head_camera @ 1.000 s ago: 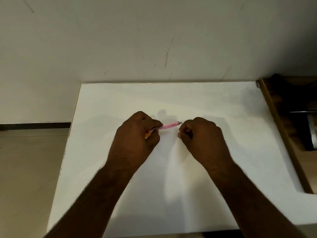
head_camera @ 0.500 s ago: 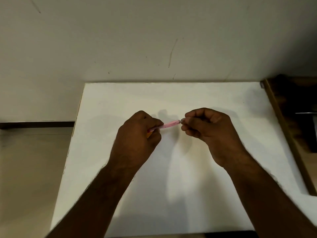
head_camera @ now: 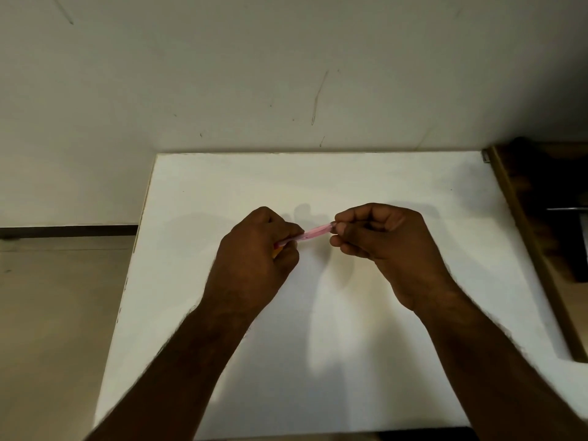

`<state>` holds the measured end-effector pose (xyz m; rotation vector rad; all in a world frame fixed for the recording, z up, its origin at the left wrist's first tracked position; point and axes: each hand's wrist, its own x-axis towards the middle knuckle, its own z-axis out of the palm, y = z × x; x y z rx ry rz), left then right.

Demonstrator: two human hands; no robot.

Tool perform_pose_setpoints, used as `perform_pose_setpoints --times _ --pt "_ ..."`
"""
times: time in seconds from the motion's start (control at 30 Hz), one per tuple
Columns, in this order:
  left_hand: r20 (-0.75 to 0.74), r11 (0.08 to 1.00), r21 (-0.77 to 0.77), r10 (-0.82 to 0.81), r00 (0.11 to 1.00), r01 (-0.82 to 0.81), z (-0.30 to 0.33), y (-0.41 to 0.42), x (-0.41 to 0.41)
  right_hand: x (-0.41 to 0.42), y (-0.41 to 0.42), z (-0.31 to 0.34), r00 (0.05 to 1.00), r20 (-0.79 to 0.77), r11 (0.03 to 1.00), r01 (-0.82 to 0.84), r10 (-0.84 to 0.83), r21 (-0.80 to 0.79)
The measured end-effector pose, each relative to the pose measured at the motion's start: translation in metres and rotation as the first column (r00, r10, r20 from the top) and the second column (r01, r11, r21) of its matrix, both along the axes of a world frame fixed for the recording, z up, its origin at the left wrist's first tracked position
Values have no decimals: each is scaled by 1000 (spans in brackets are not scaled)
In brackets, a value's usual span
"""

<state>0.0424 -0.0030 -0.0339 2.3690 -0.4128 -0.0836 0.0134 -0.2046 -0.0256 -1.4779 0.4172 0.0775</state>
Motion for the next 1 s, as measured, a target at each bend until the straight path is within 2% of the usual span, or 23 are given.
perform_pose_setpoints --times 0.23,0.4,0.53,0.63,0.7,0.77,0.83,0.9,1.0 --pt "0 1000 -12 11 1000 -11 -1 -1 -1 0 2 1 1000 -3 1000 -1 0 -11" --pt "3 993 -110 47 999 -46 1 -10 -4 -1 12 4 998 -55 993 -5 11 115" --pt "-53 981 -190 26 998 -35 0 -17 -10 -2 19 1 996 -84 996 45 -38 75" --pt "-100 977 -214 -1 995 -20 2 -20 -12 0 17 -2 994 -72 996 77 -79 -38" --pt "-85 979 -201 29 996 -46 3 -18 -10 1 13 -5 994 -60 978 78 -91 -196" --pt "-67 975 -184 110 992 -121 3 -14 -6 1 9 -11 995 -60 887 48 -85 -460" --pt "-72 968 -162 183 980 -193 2 -7 -1 0 10 -15 997 -68 717 -14 -46 -697" --pt "-91 959 -133 239 967 -250 1 0 3 -2 16 -18 996 -86 606 -69 2 -793" --pt "-109 954 -58 286 952 -293 -2 7 6 -2 21 -23 991 -126 544 -133 50 -829"
